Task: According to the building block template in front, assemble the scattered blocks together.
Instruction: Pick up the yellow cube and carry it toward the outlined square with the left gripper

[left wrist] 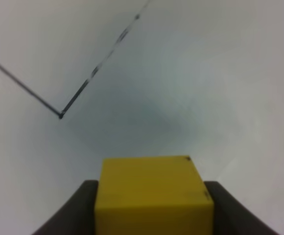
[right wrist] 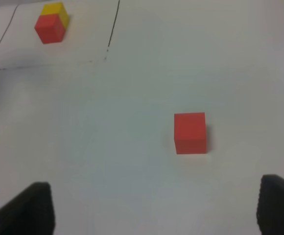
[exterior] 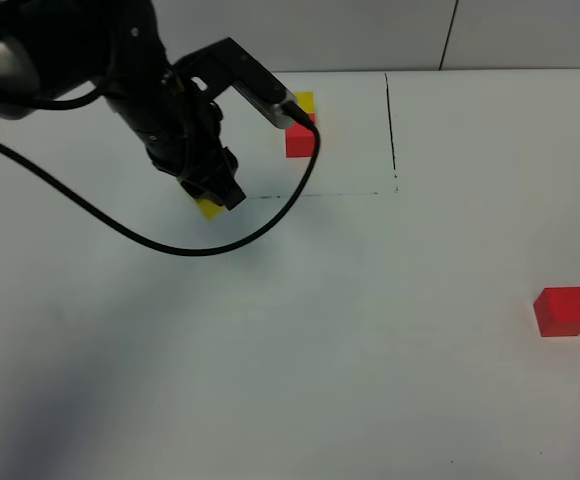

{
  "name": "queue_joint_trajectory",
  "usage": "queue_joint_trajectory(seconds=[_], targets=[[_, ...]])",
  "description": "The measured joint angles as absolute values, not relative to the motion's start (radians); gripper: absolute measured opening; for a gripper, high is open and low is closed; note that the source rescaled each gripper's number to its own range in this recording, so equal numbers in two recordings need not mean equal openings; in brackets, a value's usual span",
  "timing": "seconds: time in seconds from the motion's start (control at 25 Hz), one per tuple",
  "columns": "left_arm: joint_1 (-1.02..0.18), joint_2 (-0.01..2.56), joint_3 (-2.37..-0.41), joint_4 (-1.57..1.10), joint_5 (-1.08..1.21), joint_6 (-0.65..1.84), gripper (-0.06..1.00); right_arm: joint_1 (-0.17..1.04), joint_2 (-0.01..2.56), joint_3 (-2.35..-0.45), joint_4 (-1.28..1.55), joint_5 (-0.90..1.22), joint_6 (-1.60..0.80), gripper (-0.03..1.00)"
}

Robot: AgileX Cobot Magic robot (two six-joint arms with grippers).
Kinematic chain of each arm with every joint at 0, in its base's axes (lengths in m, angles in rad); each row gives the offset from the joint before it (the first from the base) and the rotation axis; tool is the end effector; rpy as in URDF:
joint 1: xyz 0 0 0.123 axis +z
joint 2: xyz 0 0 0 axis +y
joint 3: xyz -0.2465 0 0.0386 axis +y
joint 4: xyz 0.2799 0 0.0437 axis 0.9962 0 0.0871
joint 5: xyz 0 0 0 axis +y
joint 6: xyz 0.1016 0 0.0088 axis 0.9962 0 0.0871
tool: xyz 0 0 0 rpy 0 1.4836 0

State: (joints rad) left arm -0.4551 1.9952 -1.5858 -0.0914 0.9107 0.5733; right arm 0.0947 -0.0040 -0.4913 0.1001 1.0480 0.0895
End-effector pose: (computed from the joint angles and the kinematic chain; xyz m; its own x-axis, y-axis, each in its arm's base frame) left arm 0.3962 -0.2021 0.1645 -0.5087 0.7979 -0.3234 0.8185 0.5647 0.1058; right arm 0.0685 0.0154 0.2866 -0.4644 0.0951 -0.8805 -0.1077 0.9808 0.1628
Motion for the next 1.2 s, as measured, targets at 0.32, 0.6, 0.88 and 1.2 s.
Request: queue_joint_trajectory(seconds=[0.32,0.6,0.88,1.2], targets=[[-0.573,2.239,-1.892,-0.011,1.099,0.746,0.00,0.095,-0.004,-0.491,0.100,1.048,0.089,0.75],[-0.629,2.395,-2.069,0.007,1.147,0.891,0.00,0.095,-0.004,-0.491,0.100,1.048,0.089,0.75],[-0.635,2.470,-2.105,0.006,1.140,0.974,0.00,0.095,-0.004,-0.491,0.100,1.048,0.089,0.75],[-0.634,2.492,-2.115,0.000,1.125,1.013,0.00,0.095,-0.004,-0.491,0.100,1.048,0.089,0.75]])
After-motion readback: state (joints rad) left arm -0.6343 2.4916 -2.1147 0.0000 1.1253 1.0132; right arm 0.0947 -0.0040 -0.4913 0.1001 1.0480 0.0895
